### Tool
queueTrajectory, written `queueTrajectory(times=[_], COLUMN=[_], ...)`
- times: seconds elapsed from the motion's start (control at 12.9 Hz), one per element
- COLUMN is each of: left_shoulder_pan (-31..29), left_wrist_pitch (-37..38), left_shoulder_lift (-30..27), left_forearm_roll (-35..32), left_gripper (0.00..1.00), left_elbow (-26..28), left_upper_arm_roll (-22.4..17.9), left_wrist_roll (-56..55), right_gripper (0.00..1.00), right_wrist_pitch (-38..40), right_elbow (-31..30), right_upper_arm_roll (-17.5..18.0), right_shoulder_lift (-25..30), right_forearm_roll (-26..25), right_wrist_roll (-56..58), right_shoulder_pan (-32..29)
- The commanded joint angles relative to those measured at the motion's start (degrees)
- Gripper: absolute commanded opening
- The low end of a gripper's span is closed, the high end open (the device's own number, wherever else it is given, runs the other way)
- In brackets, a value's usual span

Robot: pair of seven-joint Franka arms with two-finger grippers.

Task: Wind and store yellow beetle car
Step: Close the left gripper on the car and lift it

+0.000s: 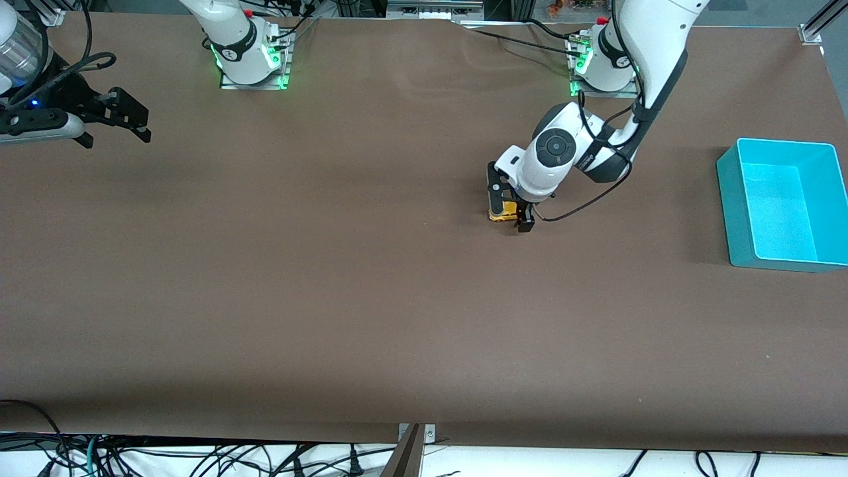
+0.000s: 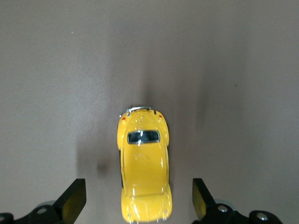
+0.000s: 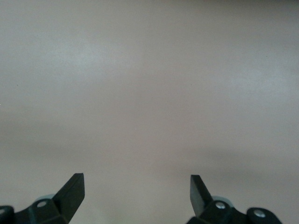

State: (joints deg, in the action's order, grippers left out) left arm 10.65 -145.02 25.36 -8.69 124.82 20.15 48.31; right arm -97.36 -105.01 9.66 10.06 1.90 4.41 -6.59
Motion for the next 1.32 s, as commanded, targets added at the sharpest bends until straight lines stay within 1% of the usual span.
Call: queueTrajectory(times=[0.0,0.08,0.23,0.31,0.46,0.62,0.7,0.85,0.93,1.01,1.08,1.24], left_shoulder_pan=[0.8,1.6,1.5,1.3,1.0,0.6,0.1,-1.9,-2.6,-4.0,-6.3,-8.5], left_wrist_pitch=[-1.6,-1.6,-1.5,-1.2,-0.9,0.2,2.8,11.0,16.2,22.3,27.9,34.9], left_shoulder_lift=[2.3,2.3,2.2,2.1,1.6,0.6,-1.0,-4.3,-5.8,-7.1,-8.1,-9.3], left_forearm_roll=[-1.8,-1.8,-1.8,-1.8,-1.9,-1.8,-1.8,-1.6,-1.2,-1.1,-0.8,-0.6], left_gripper=[0.89,0.66,0.26,0.13,0.04,0.04,0.04,0.04,0.04,0.04,0.02,0.0], left_elbow=[-1.5,-1.5,-1.6,-1.6,-1.6,-1.6,-1.9,-4.4,-6.5,-9.0,-11.3,-16.4], left_upper_arm_roll=[0.0,-0.1,-0.1,-0.2,-0.2,-0.3,-0.4,-0.2,-0.3,-0.3,-0.2,-0.1], left_wrist_roll=[-1.3,-1.4,-1.5,-1.5,-1.4,-1.3,-1.3,-1.6,-1.6,-1.7,-1.7,-1.5], right_gripper=[1.0,1.0,1.0,1.0,1.0,1.0,1.0,1.0,1.0,1.0,1.0,1.0], right_wrist_pitch=[0.3,0.3,0.3,0.3,0.3,0.3,0.3,0.3,0.3,0.3,0.2,0.3], right_elbow=[0.9,0.9,0.9,0.9,0.9,0.9,0.9,0.9,0.9,0.9,0.9,0.9], right_upper_arm_roll=[-0.6,-0.6,-0.6,-0.6,-0.6,-0.6,-0.6,-0.6,-0.6,-0.6,-0.6,-0.6], right_shoulder_lift=[-0.5,-0.6,-0.7,-0.7,-0.7,-0.7,-0.7,-0.7,-0.7,-0.7,-0.7,-0.7], right_forearm_roll=[-0.8,-0.8,-0.8,-0.8,-0.8,-0.8,-0.8,-0.8,-0.8,-0.8,-0.8,-0.8], right_wrist_roll=[-0.7,-0.6,-0.7,-0.7,-0.7,-0.6,-0.6,-0.6,-0.6,-0.7,-0.7,-0.7], right_shoulder_pan=[0.9,0.9,0.9,0.9,0.9,0.9,0.9,0.8,0.9,0.8,0.9,0.9])
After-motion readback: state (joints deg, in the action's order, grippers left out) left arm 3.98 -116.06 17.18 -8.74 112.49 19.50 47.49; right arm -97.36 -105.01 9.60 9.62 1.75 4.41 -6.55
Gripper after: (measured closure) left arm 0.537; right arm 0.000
